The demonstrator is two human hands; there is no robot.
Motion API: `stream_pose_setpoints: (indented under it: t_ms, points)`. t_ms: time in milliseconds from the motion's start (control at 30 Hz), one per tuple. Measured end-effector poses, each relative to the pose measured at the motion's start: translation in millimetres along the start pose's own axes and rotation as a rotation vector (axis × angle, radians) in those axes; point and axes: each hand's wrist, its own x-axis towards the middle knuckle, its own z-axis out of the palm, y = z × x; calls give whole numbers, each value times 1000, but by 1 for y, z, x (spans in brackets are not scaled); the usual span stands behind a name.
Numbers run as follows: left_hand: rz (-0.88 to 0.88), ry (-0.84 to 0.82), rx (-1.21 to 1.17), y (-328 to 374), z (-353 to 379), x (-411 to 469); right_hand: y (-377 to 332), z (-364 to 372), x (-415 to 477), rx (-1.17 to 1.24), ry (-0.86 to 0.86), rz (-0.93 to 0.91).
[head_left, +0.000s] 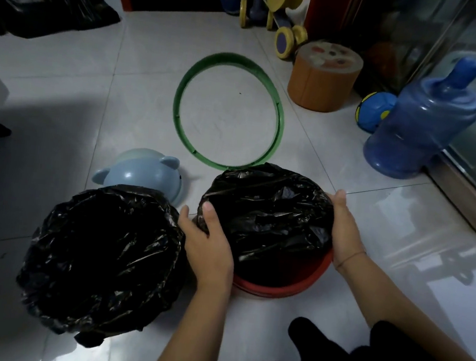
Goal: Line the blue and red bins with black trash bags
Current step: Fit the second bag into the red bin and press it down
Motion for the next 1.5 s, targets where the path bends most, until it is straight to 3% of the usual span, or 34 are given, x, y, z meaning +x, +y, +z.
stream_pose_setpoints:
  t_ms: [133,233,367,467,633,833,1033,1200,1333,1500]
  points:
    - [127,-138,90,-7,-10,1,7,-2,-4,-31,-50,-44]
    - [223,-174,243,-20,-29,-6,10,-8,-11,-238,-17,-168]
    - [247,-115,311,-15,-35,-15,9,-11,-26,-511,193,-405]
    - [242,-78,238,-16,-30,-29,13,-9,-35,-453,416,-428]
    - [249,79,154,-36,-20,-64,22,-6,-40,-290,451,-370]
    - [218,220,20,-28,7,-53,25,0,-36,-124,613,-297]
    - [366,233,-20,-23,16,-30,39,12,-48,-232,520,-474]
    - [540,44,91,-54,6,-51,50,9,-57,-387,410,-593]
    - [565,-57,107,-56,-1,-53,54,11,-67,-438,346,-568]
    - [580,-65,52,-44,1,-54,46,10,-72,-319,306,-451]
